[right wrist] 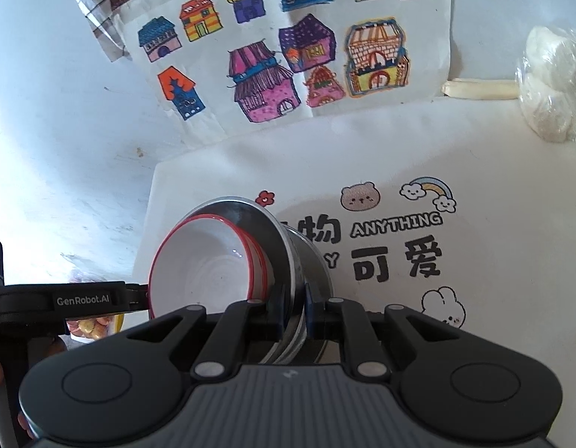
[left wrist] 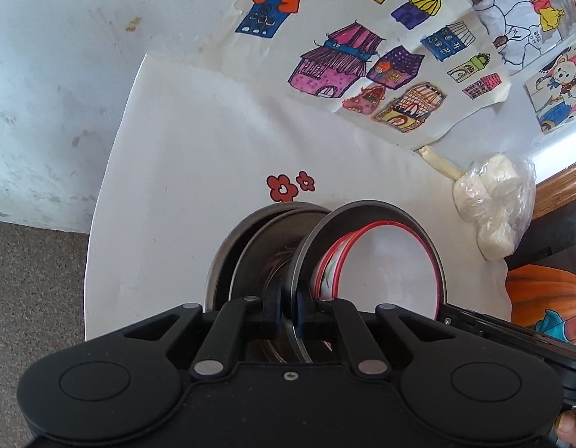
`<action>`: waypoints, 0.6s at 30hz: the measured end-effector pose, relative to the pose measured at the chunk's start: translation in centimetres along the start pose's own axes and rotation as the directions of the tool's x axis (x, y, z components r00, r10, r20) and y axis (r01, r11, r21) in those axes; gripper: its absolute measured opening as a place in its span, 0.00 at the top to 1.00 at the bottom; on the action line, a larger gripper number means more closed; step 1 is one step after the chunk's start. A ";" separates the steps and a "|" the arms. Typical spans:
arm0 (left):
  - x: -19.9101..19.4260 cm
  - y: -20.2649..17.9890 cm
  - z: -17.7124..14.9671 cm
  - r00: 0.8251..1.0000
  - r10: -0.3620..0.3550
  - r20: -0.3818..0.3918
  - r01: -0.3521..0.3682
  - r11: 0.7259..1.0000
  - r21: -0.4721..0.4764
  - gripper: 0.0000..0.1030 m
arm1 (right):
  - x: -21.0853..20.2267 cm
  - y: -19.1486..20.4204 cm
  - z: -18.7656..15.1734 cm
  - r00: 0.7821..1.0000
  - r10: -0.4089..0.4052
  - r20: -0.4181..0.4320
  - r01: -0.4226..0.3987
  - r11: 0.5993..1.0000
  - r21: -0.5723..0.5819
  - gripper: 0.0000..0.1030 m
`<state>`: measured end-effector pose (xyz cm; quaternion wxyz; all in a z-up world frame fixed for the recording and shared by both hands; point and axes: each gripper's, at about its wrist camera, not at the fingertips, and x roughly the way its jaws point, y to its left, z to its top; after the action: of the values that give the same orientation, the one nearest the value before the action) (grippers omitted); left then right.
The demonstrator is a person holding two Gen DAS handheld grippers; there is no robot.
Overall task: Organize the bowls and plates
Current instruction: 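Carry the steel bowl over the stack of steel plates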
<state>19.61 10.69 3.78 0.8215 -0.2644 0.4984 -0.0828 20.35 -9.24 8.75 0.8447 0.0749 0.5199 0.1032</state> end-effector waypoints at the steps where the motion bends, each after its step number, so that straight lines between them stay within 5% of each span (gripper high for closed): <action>1: 0.0 0.1 0.0 1.000 0.002 -0.001 -0.002 1.000 -0.002 0.95 | 0.1 0.0 0.0 1.000 0.000 -0.003 0.000 1.000 0.002 0.87; 18: 0.2 0.9 0.3 1.000 0.025 -0.012 -0.025 0.999 -0.021 0.95 | 1.6 0.3 0.3 0.999 0.017 -0.043 -0.017 1.000 -0.004 0.87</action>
<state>19.87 11.51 3.30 0.8167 -0.2665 0.5072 -0.0686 21.25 -8.55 7.58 0.8324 0.0753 0.5372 0.1131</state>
